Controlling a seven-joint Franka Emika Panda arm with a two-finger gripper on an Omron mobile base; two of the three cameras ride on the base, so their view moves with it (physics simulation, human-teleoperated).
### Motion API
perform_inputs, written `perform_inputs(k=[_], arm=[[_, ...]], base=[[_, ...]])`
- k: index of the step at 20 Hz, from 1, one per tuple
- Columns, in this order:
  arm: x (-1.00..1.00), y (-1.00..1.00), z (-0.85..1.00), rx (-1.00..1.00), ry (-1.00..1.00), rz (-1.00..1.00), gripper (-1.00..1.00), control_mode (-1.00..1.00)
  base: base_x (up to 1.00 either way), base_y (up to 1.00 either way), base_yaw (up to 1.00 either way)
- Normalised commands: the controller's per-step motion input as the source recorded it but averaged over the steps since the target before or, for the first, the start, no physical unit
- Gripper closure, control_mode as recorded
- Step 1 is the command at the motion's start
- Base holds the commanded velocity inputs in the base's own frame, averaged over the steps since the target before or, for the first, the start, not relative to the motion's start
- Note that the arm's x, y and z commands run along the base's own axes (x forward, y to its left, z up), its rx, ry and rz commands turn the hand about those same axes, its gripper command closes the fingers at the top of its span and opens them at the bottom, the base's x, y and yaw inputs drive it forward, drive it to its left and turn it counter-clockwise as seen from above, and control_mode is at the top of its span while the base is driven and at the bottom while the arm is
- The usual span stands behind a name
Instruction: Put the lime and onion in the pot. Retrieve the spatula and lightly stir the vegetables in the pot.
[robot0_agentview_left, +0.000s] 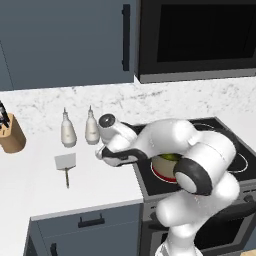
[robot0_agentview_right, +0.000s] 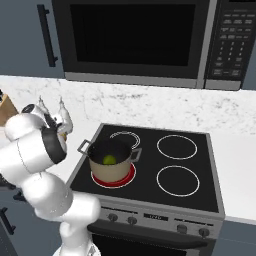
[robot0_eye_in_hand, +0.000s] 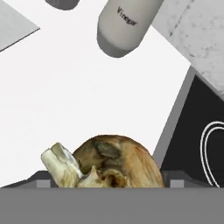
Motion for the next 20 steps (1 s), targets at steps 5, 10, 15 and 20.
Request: perform_inputs(k=[5, 10, 15, 20], arm=[[-0.83, 0.0, 1.0, -0.01, -0.1, 0.0, 1.0, -1.0], [-0.5, -0.05, 1.0, 0.0, -0.02, 0.0, 1.0, -1.0], [-0.2, -0.7, 0.97, 0.01, 0.0, -0.03, 1.0, -1.0], [-0.04, -0.99, 0.3, 0.1, 0.0, 0.0, 1.0, -1.0]], base=[[0.0, 0.0, 0.0], [0.0, 0.0, 0.0], [0.0, 0.0, 0.0], [0.0, 0.0, 0.0]])
